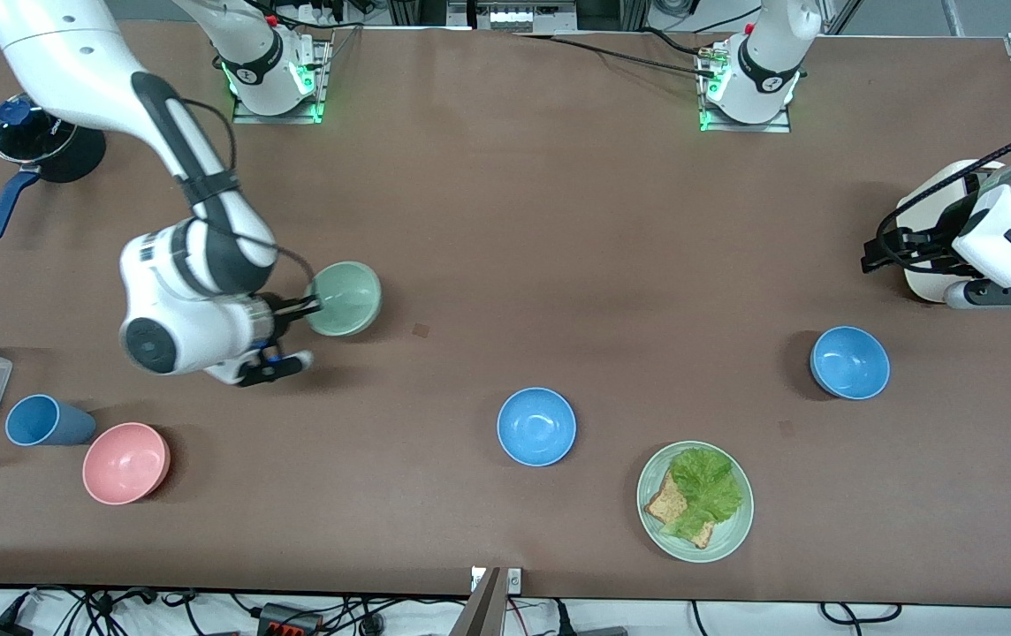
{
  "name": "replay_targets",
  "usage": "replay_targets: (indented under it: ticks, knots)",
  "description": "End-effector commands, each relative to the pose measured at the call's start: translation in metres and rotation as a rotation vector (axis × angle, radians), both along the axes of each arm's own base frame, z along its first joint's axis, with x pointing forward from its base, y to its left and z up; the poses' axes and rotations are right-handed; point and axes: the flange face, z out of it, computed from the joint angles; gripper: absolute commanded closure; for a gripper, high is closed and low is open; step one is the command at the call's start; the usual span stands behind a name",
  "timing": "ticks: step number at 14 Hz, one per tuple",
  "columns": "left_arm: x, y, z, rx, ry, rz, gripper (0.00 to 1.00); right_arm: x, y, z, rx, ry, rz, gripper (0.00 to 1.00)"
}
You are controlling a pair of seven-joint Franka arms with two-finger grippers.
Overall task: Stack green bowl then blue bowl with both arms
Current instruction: 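Slide the green bowl toward the table middle with the right gripper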
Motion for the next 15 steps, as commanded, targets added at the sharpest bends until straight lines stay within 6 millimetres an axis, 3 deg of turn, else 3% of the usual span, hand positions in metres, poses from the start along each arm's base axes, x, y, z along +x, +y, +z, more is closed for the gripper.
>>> replay_targets:
  ticks: [1,2,8,11,14,15]
  knots:
    - [0.004,0.003,0.005,-0.018,-0.009,-0.014,0.0,-0.017,0.064,0.006,-0.026,0.017,0.002,1.0]
    - [0.004,0.003,0.005,-0.018,-0.009,-0.014,0.0,-0.026,0.09,0.0,-0.062,0.027,-0.018,1.0]
    - [0.004,0.003,0.005,-0.018,-0.007,-0.014,0.0,-0.066,0.193,-0.028,-0.122,-0.011,-0.112,1.0]
    - [0.004,0.003,0.005,-0.018,-0.009,-0.014,0.0,-0.082,0.222,-0.053,-0.133,-0.026,-0.14,1.0]
    - [0.004,0.003,0.005,-0.018,-0.007,-0.014,0.0,-0.084,0.225,-0.061,-0.138,-0.037,-0.138,1.0]
    - [0.004,0.004,0.005,-0.018,-0.007,-0.013,0.0,-0.083,0.226,-0.062,-0.139,-0.038,-0.143,0.68]
